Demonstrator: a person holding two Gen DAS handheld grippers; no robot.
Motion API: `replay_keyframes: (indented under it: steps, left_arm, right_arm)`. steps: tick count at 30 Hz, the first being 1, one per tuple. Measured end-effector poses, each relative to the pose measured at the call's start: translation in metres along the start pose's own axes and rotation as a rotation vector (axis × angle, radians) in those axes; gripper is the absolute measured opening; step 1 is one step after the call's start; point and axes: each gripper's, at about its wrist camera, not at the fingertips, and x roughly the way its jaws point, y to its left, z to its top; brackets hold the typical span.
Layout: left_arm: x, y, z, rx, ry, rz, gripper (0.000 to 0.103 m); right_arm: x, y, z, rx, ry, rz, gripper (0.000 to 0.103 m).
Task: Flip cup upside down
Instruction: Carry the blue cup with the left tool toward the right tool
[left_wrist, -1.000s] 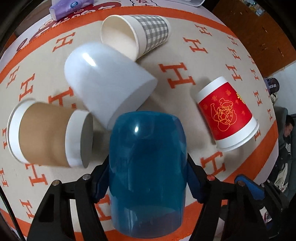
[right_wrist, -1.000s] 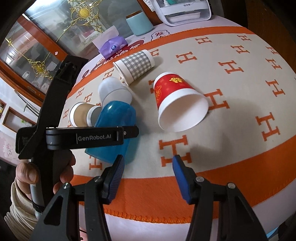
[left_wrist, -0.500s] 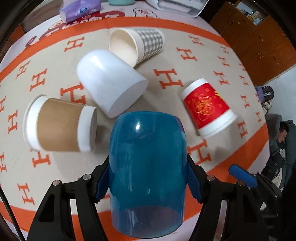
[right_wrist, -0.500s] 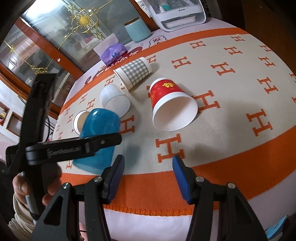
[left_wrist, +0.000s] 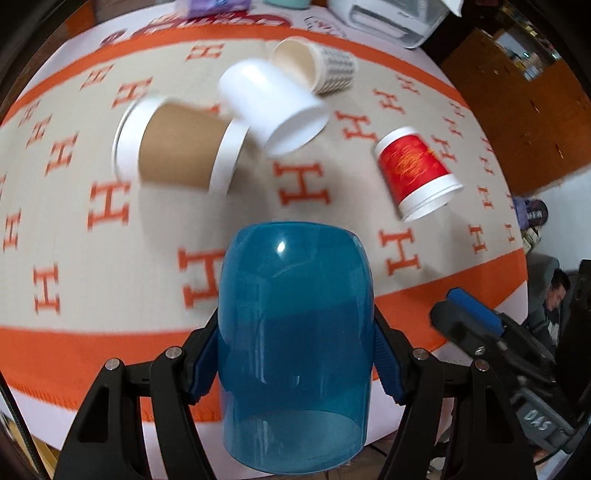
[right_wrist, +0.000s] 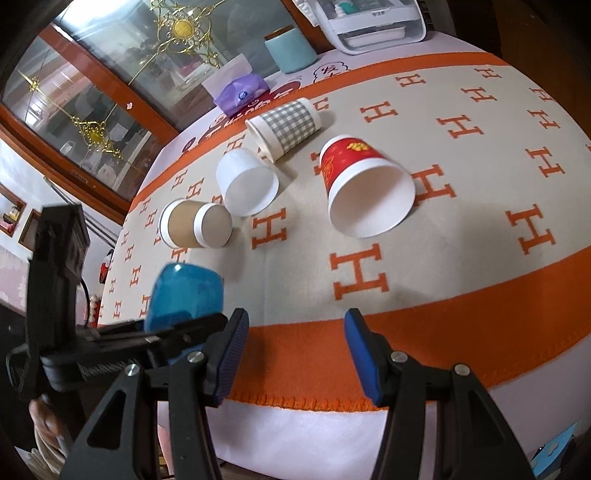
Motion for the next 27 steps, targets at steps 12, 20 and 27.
replay_keyframes:
  steps: [12, 20, 27]
  left_arm:
    - [0.030, 0.003, -0.018, -0.052, -0.022, 0.073, 0.083]
    - [0.028, 0.019, -0.019, -0.093, 0.010, 0.044, 0.094]
    - [0.000, 0.020, -0.028, -0.024, -0.054, 0.047, 0.094]
  right_arm:
    - [0.008, -0.002, -0.010, -0.003, 0.044, -0.001, 0.054]
    - [0.004, 0.000, -0.009, -0.007, 0.035, 0.007, 0.054]
    - [-0.002, 0.008, -0.009, -0.023, 0.036, 0.020, 0.054]
